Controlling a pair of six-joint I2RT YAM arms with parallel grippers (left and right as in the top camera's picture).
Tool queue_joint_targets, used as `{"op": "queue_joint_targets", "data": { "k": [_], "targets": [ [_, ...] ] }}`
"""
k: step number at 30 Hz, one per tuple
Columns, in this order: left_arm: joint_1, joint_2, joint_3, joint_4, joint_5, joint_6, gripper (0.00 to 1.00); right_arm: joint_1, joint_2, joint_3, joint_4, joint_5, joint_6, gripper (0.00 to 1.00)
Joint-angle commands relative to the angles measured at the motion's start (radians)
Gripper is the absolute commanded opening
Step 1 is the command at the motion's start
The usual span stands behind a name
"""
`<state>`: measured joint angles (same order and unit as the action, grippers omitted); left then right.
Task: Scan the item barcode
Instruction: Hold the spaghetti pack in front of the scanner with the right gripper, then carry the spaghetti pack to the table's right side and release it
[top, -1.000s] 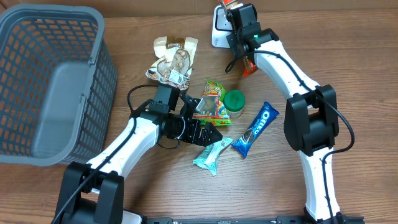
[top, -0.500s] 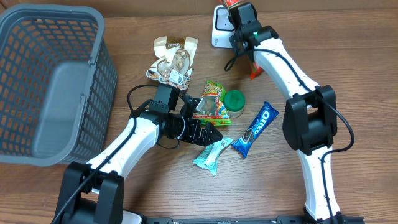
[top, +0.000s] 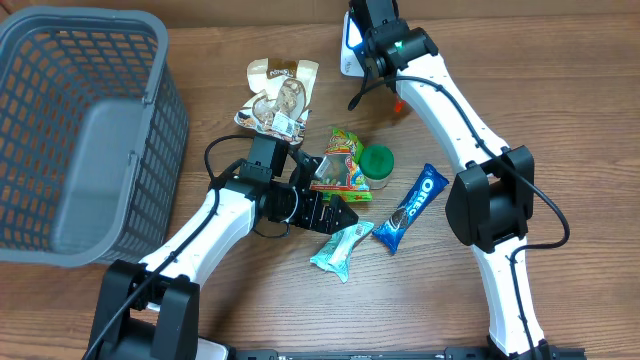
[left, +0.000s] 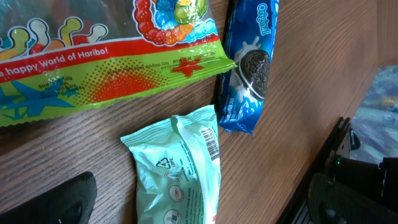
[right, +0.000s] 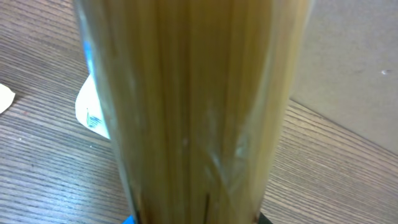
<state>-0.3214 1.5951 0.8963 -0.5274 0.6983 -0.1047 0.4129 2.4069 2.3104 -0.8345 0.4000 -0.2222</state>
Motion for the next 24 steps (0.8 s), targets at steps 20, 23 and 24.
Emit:
{"op": "queue_joint_targets", "data": {
  "k": [20, 23, 24],
  "targets": [
    [-0.007, -0.019, 0.000, 0.003, 0.031, 0.004, 1.00, -0.009, -0.074, 0.083, -0.005, 0.159, 0.066, 0.04],
    [-0.007, -0.019, 0.000, 0.004, 0.019, 0.005, 1.00, -0.013, -0.121, 0.083, -0.037, 0.147, 0.069, 0.04],
    [-0.007, -0.019, 0.000, 0.004, 0.010, 0.005, 1.00, -0.015, -0.136, 0.083, -0.051, 0.144, 0.071, 0.04]
  ]
}}
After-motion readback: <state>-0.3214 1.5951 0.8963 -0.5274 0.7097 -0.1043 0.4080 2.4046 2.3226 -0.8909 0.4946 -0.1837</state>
